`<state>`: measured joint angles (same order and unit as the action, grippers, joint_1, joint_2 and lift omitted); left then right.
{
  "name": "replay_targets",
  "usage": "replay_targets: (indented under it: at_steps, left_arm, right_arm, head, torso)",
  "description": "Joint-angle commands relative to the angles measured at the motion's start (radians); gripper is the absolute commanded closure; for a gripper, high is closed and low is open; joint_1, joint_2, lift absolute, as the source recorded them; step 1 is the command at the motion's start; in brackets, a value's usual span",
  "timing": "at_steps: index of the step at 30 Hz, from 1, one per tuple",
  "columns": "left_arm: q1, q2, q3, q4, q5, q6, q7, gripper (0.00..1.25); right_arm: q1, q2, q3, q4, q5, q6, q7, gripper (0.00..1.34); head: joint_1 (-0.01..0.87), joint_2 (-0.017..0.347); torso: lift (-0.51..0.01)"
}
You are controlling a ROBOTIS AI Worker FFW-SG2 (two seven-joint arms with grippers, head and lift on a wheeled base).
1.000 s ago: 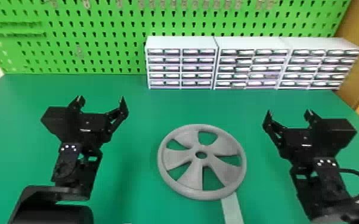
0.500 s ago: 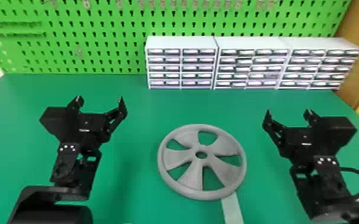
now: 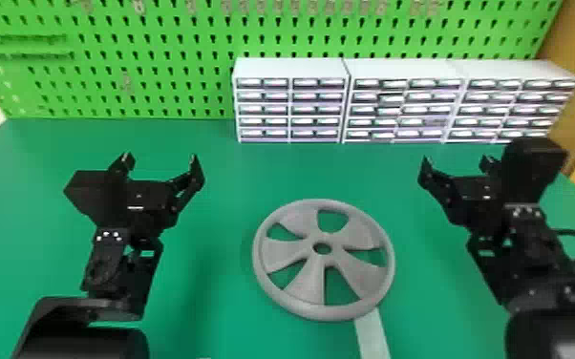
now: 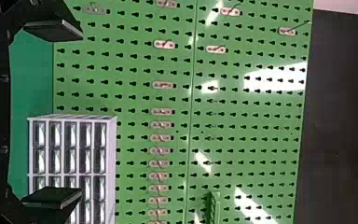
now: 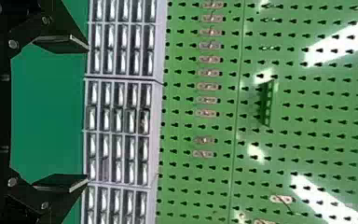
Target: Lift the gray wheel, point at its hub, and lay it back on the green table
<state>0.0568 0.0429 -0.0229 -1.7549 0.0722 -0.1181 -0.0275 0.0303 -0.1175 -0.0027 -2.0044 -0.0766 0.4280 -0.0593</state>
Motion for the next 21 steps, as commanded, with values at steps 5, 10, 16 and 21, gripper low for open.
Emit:
replay_targets:
  at_steps: [5, 10, 16, 21]
  left_arm:
    - [-0.002, 0.0, -0.003, 0.003, -0.002, 0.0, 0.0, 0.11]
    - [-0.003, 0.0, -0.006, 0.006, -0.002, 0.0, 0.0, 0.11]
    - [-0.006, 0.0, -0.008, 0.009, -0.003, 0.003, 0.0, 0.11]
    - [-0.008, 0.0, -0.009, 0.009, -0.002, 0.005, 0.0, 0.11]
  right_arm:
    - [-0.116, 0.001, -0.028, -0.086, -0.031, 0.416, 0.021, 0.3]
    - [-0.187, -0.011, -0.033, -0.097, -0.043, 0.578, 0.045, 0.3]
    - [-0.287, -0.018, -0.046, -0.099, -0.08, 0.824, 0.045, 0.3]
    - [-0.357, -0.031, -0.052, -0.094, -0.081, 1.005, 0.044, 0.3]
  head:
    - [0.692, 0.048]
    - [0.692, 0.048]
    - [0.692, 0.048]
    - [0.692, 0.048]
  torso:
    - [-0.093]
    - [-0.093]
    - [-0.093]
    - [-0.093]
